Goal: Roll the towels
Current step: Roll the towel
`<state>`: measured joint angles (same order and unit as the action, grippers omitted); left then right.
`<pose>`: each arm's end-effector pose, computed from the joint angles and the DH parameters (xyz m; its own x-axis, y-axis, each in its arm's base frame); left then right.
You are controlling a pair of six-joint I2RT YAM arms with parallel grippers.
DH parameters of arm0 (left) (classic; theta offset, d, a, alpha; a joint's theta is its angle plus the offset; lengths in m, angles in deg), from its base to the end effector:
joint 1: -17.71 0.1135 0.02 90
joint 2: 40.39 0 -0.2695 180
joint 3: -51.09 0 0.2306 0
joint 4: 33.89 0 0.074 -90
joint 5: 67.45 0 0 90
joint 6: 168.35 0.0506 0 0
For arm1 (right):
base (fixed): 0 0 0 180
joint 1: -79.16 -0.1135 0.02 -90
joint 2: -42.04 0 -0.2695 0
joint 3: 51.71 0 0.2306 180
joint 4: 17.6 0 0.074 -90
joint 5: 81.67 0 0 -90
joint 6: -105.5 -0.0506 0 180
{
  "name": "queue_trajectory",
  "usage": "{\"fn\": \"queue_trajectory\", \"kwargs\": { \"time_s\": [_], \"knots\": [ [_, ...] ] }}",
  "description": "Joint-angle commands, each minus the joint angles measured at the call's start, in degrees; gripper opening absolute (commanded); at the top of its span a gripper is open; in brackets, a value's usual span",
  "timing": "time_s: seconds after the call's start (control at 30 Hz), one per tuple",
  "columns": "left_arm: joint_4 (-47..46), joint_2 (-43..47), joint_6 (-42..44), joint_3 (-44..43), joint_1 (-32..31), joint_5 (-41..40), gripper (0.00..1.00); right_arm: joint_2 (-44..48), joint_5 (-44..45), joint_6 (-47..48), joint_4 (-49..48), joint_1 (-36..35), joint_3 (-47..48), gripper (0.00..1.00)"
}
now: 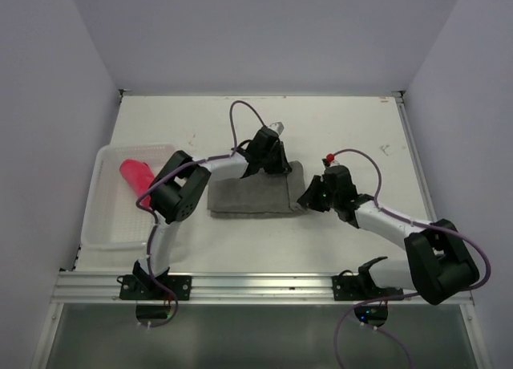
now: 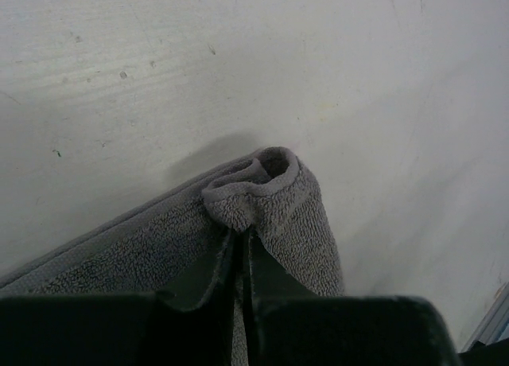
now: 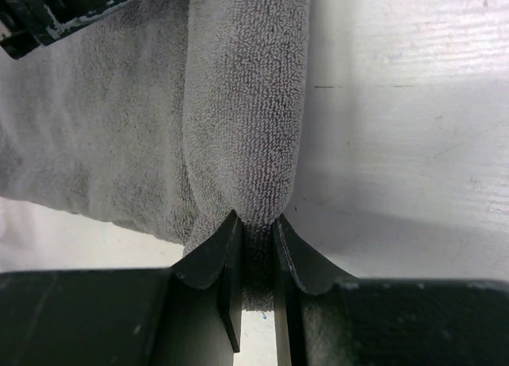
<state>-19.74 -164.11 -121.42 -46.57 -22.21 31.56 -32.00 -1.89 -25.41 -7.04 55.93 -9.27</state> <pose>0.3565 -0.3086 0.1563 -0.8572 -0.1622 -0.4888 0.1919 0.7802 -0.5954 0.2116 0.1006 0.1687 -0.7995 0.3582 -0.4822 0.0192 0.8176 0.5754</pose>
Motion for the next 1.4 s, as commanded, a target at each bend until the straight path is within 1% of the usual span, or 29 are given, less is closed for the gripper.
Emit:
{"fn": "queue_trajectory", "kwargs": {
  "time_s": [0.0,0.03,0.07,0.1,0.17,0.27,0.37,0.5,0.63,0.73,0.9,0.93,1.03,1.1,1.2,1.37],
  "knots": [
    [0.84,3.22,0.35,0.15,2.13,-2.51,0.09,1.18,10.3,8.29,13.36,-4.01,5.85,0.0],
    [0.84,3.4,0.44,0.06,2.3,-2.34,0.11,0.92,12.66,8.91,14.43,-6.11,6.74,0.0],
    [0.84,3.57,0.62,-0.2,2.39,-2.16,0.15,0.39,15.46,10.04,15.49,-7.18,7.53,0.0],
    [0.84,3.57,0.7,-0.38,2.31,-1.99,0.16,-0.74,17.23,10.32,17.94,-8.06,9.37,0.0],
    [2.86,4.1,0.88,-0.3,2.39,-1.98,0.22,-1.8,21.44,11.19,19.89,-10.26,10.87,0.0],
    [2.95,4.71,1.06,0.23,2.39,-2.16,0.26,-3.21,25.06,11.64,22.88,-12.1,12.9,0.0],
    [2.78,4.98,1.14,0.93,2.57,-1.99,0.28,-4.27,28.67,11.81,25.33,-13.42,14.91,0.0],
    [2.16,5.24,1.15,1.29,2.66,-1.28,0.29,-6.64,34.02,12.34,28.14,-16.5,18.07,0.0],
    [2.07,6.3,1.15,1.9,2.66,-1.28,0.3,-9.89,41.48,12.34,31.66,-20.8,21.68,0.0],
    [1.9,7.35,1.23,2.52,2.83,-1.28,0.3,-12.35,44.48,11.9,34.22,-23.26,24.06,0.0],
    [1.9,9.37,0.62,5.41,3.97,-0.41,0.31,-16.83,51.52,10.5,38.08,-26.61,27.13,0.0],
    [-0.71,9.81,0.44,6.11,4.58,0.12,0.31,-17.36,52.48,10.23,38.7,-27.74,27.57,0.0],
    [-2.49,12.0,-0.43,8.31,5.73,2.4,0.31,-20.43,57.49,8.3,42.29,-30.12,30.12,0.0],
    [-3.11,12.71,-0.79,9.28,5.91,2.76,0.32,-22.54,60.12,5.93,46.34,-31.0,33.28,0.0],
    [-5.39,13.07,-2.37,10.51,5.91,5.04,0.32,-28.07,62.33,2.77,50.81,-33.54,37.58,0.0],
    [-7.68,13.15,-4.74,12.36,5.91,6.8,0.32,-30.54,62.16,1.71,51.36,-35.48,40.14,0.0]
  ]
}}
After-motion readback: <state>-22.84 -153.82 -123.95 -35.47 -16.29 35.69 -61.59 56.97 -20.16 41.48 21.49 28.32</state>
